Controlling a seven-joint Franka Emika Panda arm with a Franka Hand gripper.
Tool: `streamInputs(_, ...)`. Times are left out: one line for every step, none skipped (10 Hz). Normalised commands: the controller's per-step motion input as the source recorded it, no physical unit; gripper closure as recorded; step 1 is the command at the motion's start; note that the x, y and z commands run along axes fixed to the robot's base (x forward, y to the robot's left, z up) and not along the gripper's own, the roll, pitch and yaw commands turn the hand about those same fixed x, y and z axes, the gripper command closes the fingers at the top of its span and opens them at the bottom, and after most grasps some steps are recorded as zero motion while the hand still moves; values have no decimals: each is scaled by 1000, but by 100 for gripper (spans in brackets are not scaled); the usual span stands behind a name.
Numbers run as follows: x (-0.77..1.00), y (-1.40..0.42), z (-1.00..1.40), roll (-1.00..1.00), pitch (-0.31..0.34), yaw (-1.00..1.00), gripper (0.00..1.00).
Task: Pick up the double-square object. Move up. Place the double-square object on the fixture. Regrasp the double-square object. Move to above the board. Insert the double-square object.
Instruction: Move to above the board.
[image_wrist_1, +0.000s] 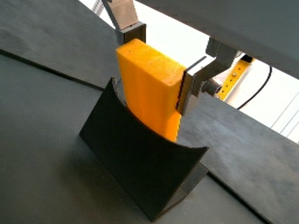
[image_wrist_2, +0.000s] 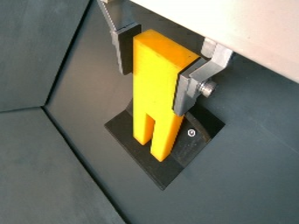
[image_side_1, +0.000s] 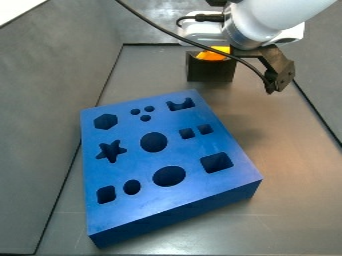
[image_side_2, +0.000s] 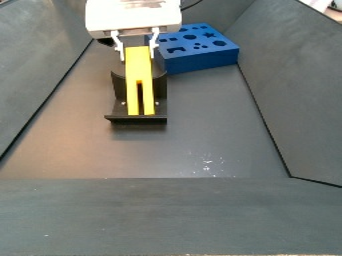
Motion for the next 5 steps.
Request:
streamInputs(269,-177,1000,176,-46,-52,100)
streamInputs(268,-178,1000,176,-41,-56,100)
streamInputs(254,-170,1000,175,6,-72,100)
streamInputs(248,-162,1000,148,35,-77,100)
streamInputs(242,-158,1000,121,65,-69,100)
